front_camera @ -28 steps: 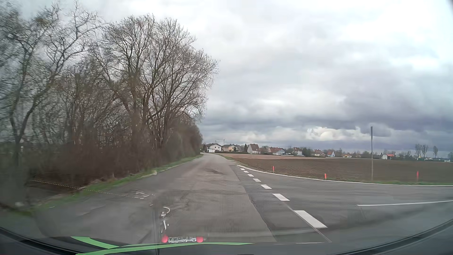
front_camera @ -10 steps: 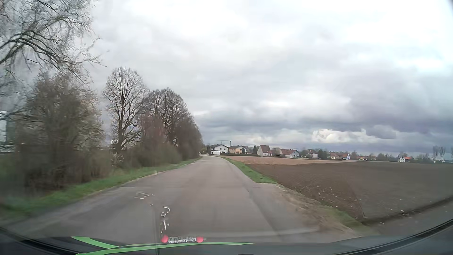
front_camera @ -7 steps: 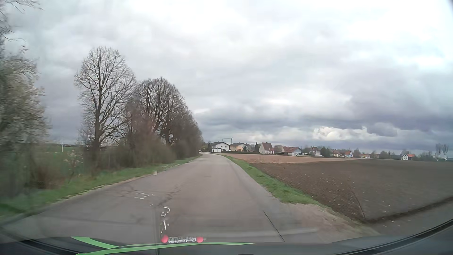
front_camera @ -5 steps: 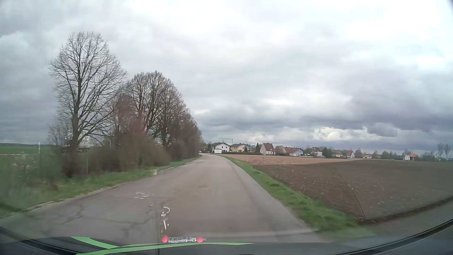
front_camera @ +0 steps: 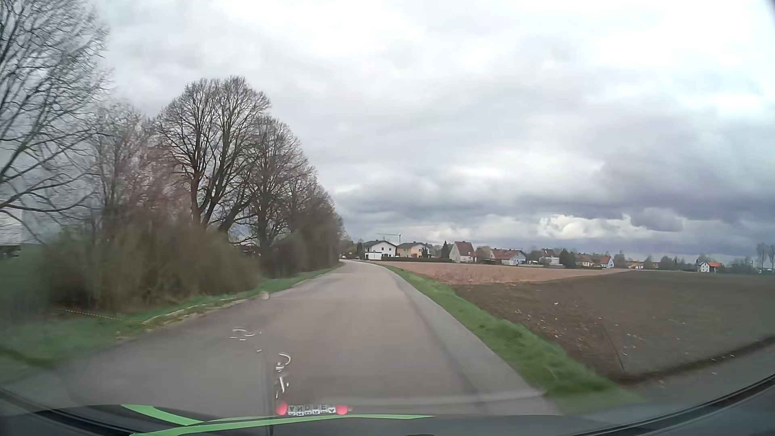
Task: Follow the waypoints while adhering to traffic rules and regulations
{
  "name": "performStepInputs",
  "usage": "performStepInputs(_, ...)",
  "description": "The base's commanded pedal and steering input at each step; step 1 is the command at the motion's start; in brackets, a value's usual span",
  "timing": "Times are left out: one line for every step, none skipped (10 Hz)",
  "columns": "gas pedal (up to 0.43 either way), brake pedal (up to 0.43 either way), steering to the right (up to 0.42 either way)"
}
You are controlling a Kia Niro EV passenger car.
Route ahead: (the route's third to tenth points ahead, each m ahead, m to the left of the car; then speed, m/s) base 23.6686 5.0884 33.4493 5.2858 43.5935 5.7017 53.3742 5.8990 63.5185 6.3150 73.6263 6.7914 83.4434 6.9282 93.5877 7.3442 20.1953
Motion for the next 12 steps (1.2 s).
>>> performStepInputs(0.0,0.0,0.0)
performStepInputs(0.0,0.0,0.0)
performStepInputs(0.0,0.0,0.0)
performStepInputs(0.0,0.0,0.0)
performStepInputs(0.0,0.0,0.0)
performStepInputs(0.0,0.0,0.0)
performStepInputs(0.0,0.0,0.0)
performStepInputs(0.0,0.0,0.0)
performStepInputs(0.0,0.0,0.0)
performStepInputs(0.0,0.0,0.0)
performStepInputs(0.0,0.0,0.0)
performStepInputs(0.0,0.0,0.0)
